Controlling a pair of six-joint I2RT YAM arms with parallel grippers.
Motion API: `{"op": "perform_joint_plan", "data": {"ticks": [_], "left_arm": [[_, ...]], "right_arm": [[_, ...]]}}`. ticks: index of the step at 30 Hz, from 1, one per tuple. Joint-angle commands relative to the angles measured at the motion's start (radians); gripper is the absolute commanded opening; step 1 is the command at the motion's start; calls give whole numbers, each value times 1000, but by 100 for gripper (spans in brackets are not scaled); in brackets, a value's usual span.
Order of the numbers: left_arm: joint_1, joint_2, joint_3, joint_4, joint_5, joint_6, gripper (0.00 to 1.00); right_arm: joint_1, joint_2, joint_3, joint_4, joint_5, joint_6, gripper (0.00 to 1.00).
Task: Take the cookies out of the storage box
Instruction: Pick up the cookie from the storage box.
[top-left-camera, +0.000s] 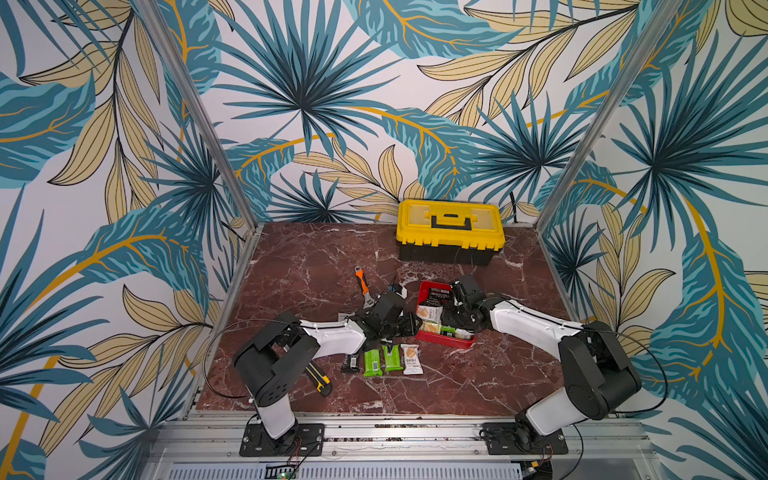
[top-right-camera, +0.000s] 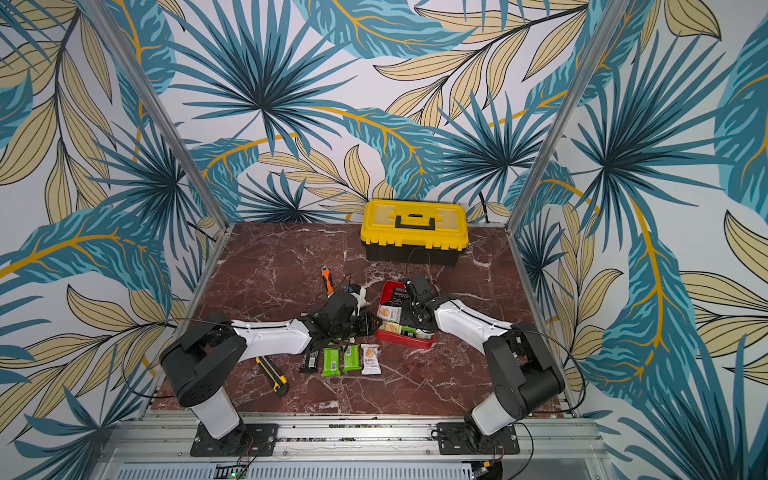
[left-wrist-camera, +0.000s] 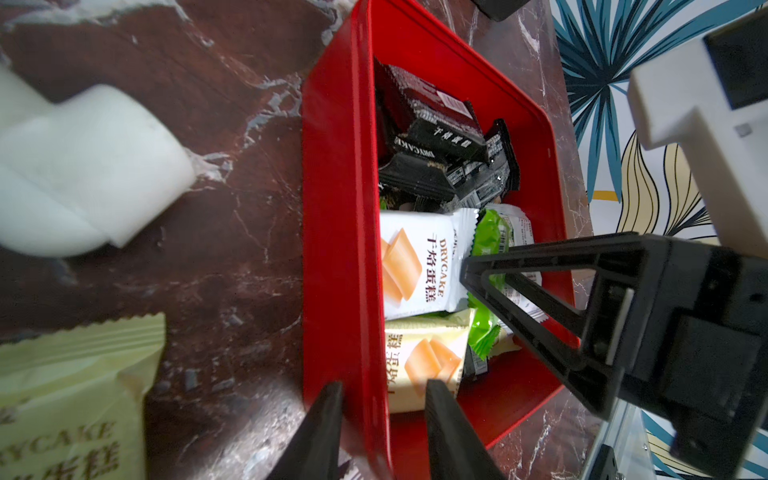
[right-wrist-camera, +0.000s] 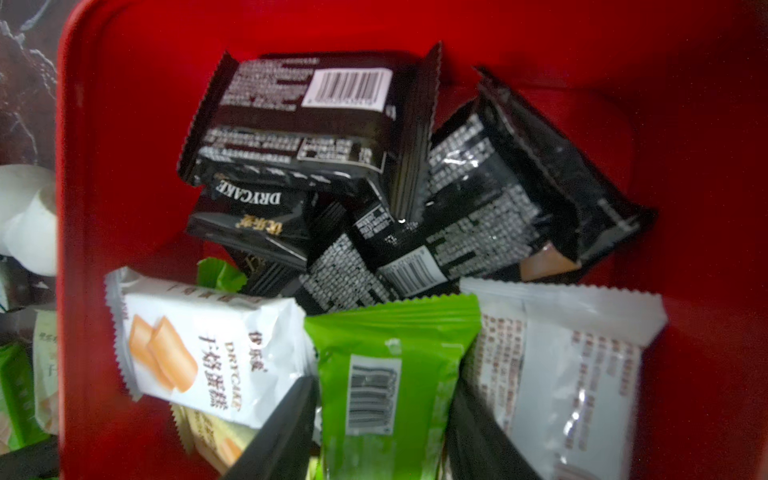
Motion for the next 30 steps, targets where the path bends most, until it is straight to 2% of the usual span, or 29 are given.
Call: {"op": "perform_joint_plan", "data": {"ticks": [1,7,19,26,30], "left_arm": [[-11,13,25,35,14,-9,37],[-15,14,26,38,16,-11,34],[-25,32,39,59,-8,-41,35],[-25,-44,-6,84,-102,-68,46],[-25,-131,-41,57,-181,-80,48]], "right_arm": [[-3,10,-22,8,-11,14,51],[-5,-13,-11,-7,-2,4,45],[-8,-134,82,-180,56,-32,43],[-1,-225,103,-291,4,-23,41],[54,-289,98,-360,-23,-2,41]]}}
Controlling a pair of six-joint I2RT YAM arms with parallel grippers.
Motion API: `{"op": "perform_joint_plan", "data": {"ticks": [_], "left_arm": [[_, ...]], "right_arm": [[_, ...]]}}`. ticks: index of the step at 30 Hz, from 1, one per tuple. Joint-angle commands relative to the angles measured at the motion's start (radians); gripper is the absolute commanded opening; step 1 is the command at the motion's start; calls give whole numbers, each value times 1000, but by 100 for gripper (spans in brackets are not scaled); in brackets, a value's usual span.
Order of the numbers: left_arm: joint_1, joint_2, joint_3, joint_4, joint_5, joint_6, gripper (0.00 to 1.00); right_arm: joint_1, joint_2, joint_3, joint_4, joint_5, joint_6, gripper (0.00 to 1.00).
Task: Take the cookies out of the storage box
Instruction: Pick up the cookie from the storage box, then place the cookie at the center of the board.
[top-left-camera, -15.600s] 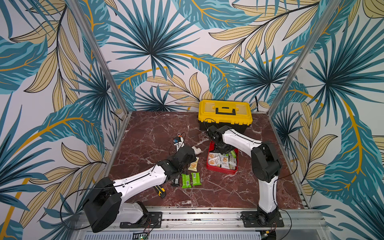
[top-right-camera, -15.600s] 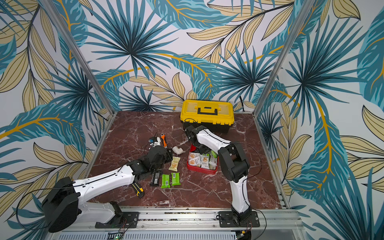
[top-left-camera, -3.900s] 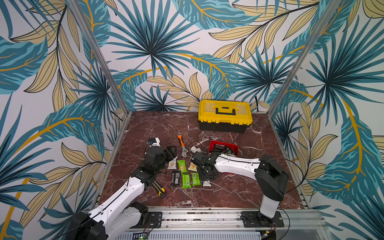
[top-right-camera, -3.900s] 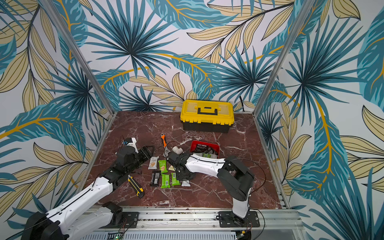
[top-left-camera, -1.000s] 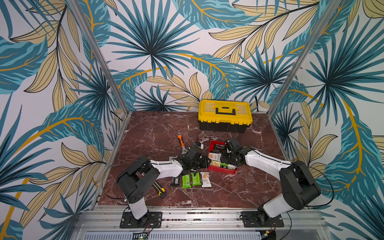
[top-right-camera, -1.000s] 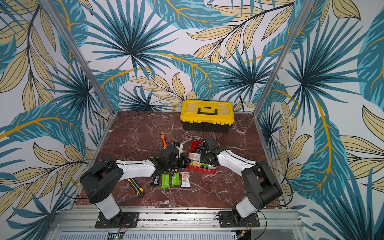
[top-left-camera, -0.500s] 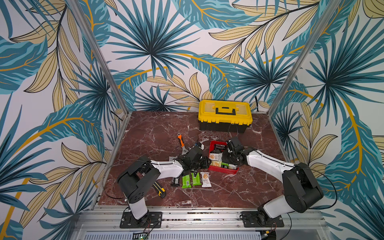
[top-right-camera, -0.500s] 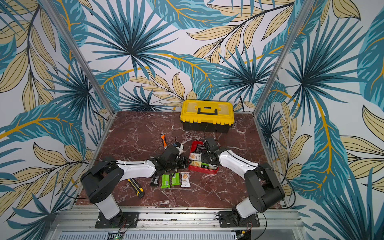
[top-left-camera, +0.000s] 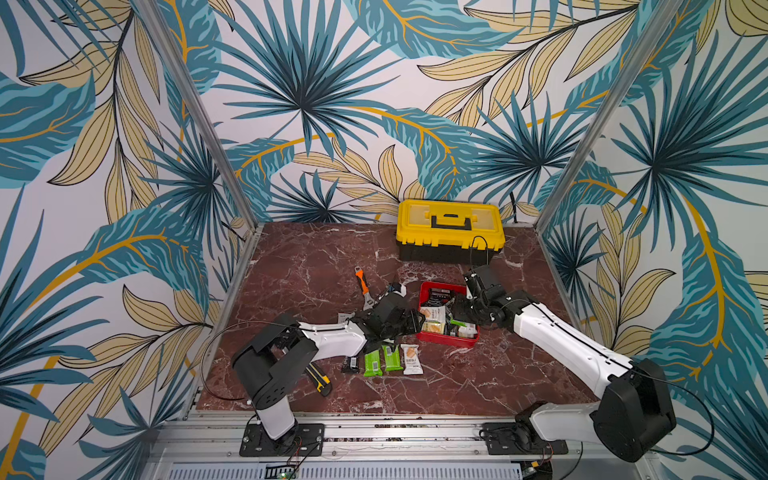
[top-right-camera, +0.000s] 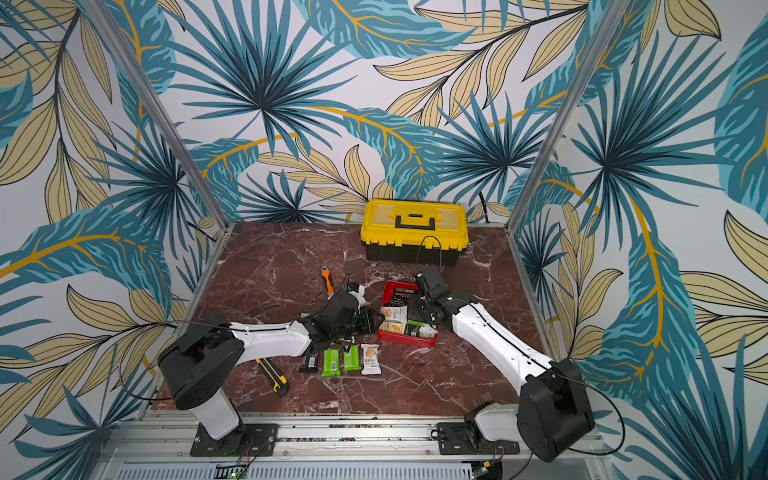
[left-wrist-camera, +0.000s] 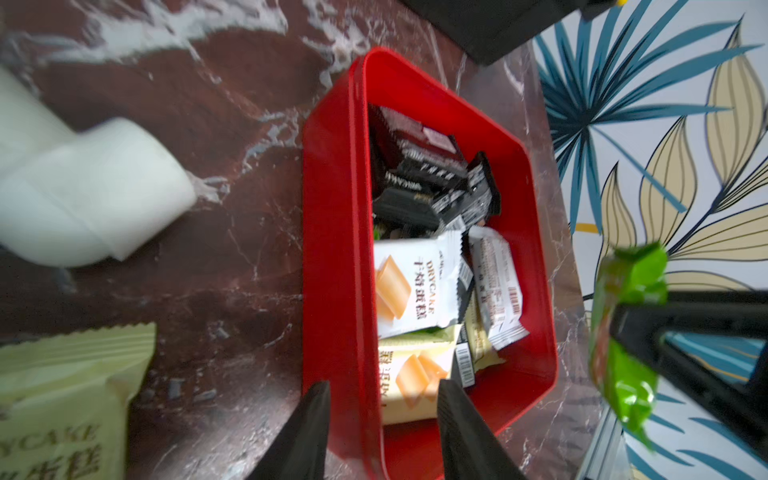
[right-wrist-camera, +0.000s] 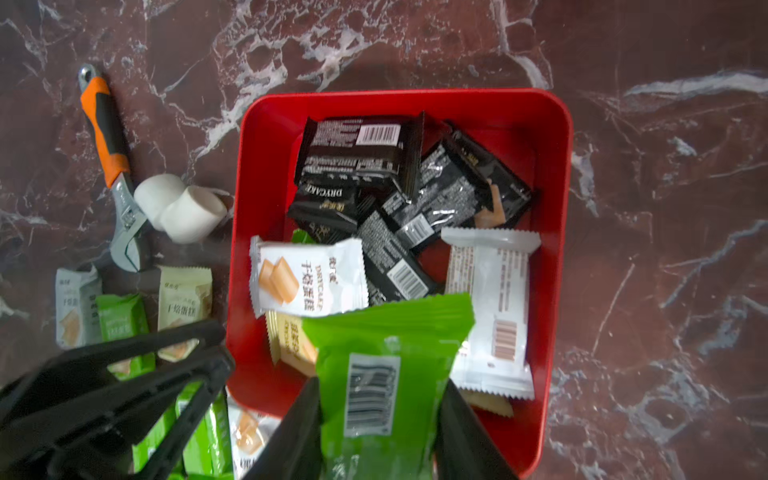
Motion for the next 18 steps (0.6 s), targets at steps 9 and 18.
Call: {"op": "perform_joint_plan", "data": {"ticks": [9,18], "left_arm": [[-2,-319,-171,-78,-331,-84,49],[0,-468,-246,-194,-448,-136,51]], "right_arm": [[315,-104,-39,-180,37,170,41],[474,79,-21,-137,58,212,41]]}}
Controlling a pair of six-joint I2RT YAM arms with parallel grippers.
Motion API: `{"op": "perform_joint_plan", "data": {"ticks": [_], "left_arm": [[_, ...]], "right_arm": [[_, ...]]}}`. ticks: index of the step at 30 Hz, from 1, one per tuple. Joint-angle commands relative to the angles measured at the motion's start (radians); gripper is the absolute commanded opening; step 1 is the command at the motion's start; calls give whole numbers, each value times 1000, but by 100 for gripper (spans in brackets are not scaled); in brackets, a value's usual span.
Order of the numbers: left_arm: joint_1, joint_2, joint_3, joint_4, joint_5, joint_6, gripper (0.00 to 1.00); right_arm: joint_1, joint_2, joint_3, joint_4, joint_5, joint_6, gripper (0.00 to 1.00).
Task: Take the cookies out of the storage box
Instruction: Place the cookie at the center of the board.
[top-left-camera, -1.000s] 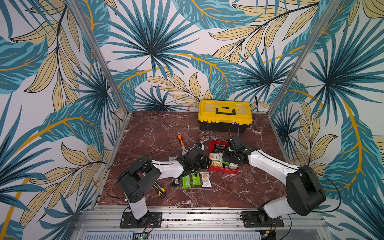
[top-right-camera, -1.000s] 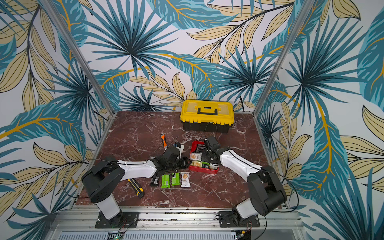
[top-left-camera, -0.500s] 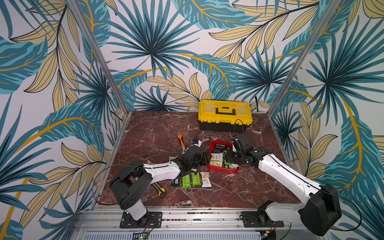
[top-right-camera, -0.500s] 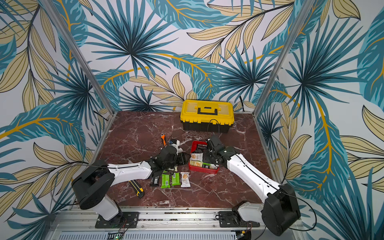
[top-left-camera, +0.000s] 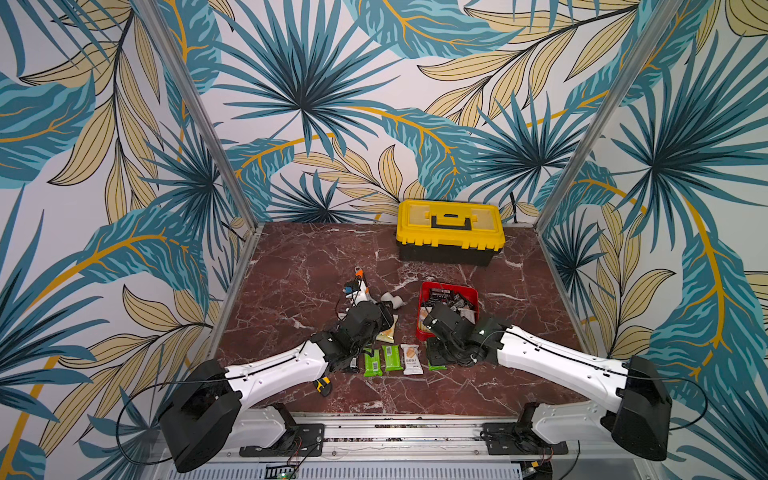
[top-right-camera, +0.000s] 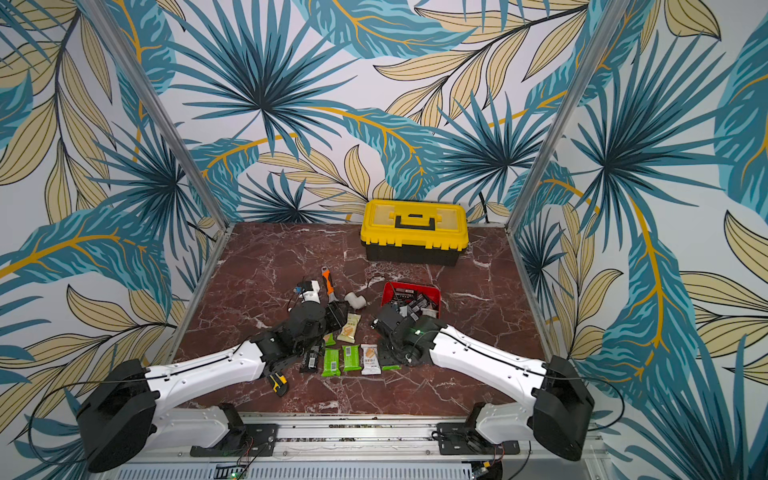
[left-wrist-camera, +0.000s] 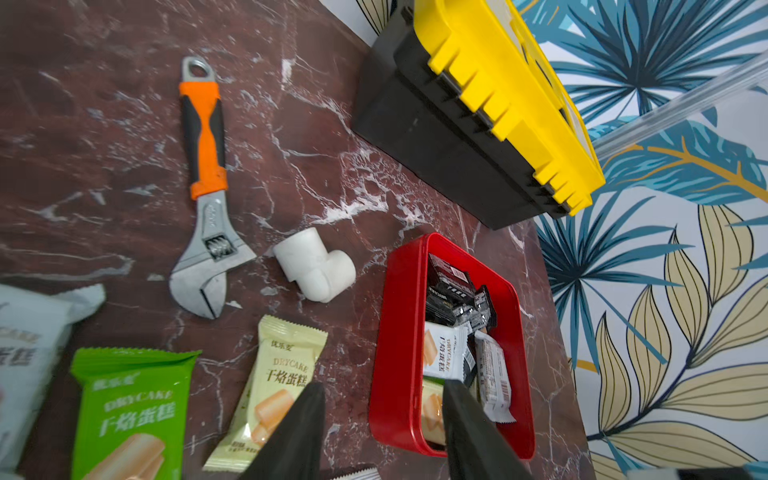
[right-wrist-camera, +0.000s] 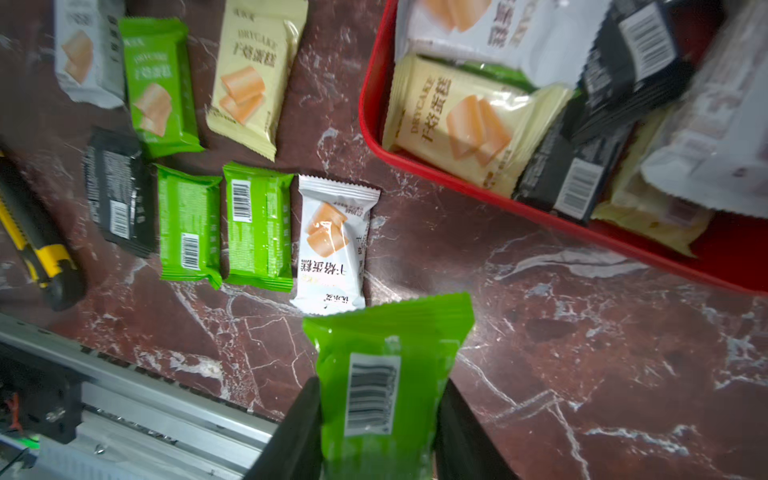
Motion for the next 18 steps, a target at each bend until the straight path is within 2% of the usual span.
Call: {"op": "perform_joint_plan", "data": {"ticks": [1,12,18], "left_arm": [[0,-43,-48,-57,-72,-26,51],[0,-63,-75,-53,-82,-36,51],[-1,-68,-76,-55,-85,-24,51]], "right_arm": [[17,72,6,11,19,24,41],[17,269,24,80,57,27,41],[17,308,31,80,105,53,42]]}}
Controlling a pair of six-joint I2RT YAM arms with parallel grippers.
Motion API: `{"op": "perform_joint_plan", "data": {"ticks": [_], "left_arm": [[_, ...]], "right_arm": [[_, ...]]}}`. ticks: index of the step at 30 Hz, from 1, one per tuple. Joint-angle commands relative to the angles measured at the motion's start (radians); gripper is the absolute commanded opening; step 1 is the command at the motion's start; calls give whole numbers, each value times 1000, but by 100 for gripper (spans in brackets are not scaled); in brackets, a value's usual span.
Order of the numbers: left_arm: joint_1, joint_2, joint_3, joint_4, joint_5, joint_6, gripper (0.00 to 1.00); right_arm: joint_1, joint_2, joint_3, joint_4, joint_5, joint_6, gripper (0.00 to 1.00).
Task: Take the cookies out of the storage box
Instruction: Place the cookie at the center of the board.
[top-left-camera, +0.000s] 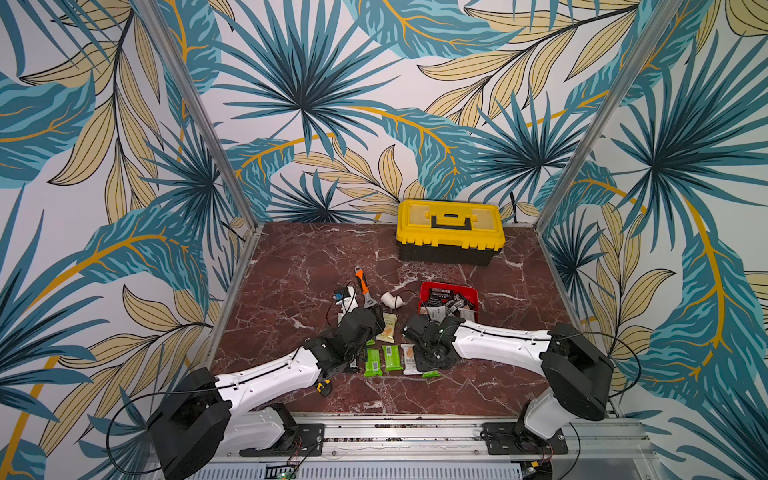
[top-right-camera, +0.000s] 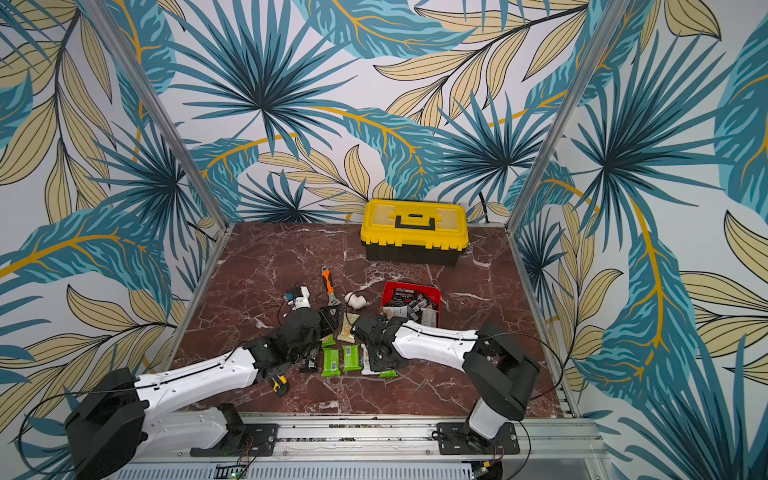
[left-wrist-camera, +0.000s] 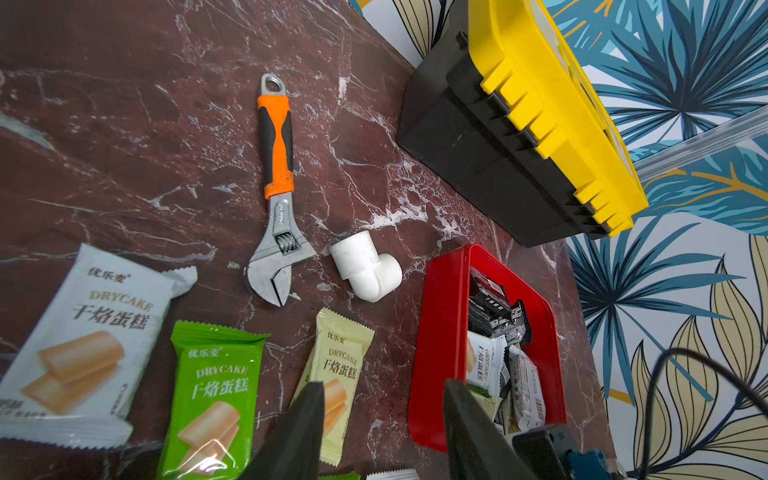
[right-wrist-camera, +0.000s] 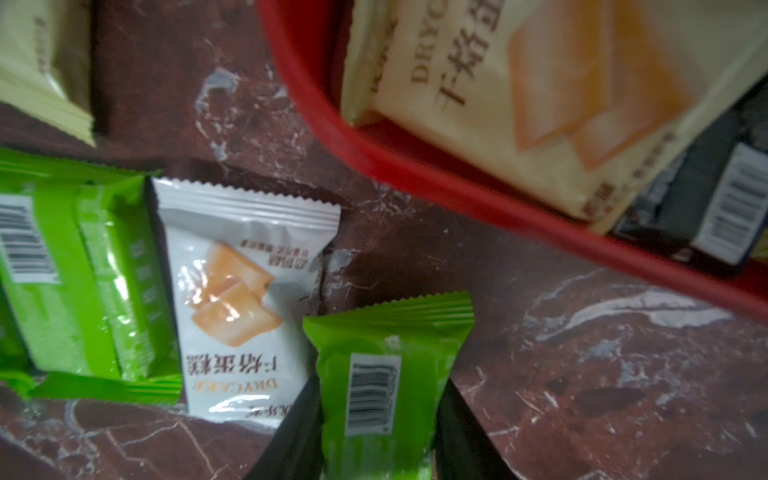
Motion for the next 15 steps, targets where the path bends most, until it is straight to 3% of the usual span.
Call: {"op": "perform_joint_plan", "data": {"ticks": [1,9,15], "left_arm": [[0,-23,-24,-10,-18,15,51],[-1,-31,-20,-14,-20,30,51],[-1,-32,-12,24,-2,57,51]], "right_arm": [[4,14,12,1,54,31,42],[4,-11,10,1,41,35,61],[0,-175,28,-44,12,38,63]]}}
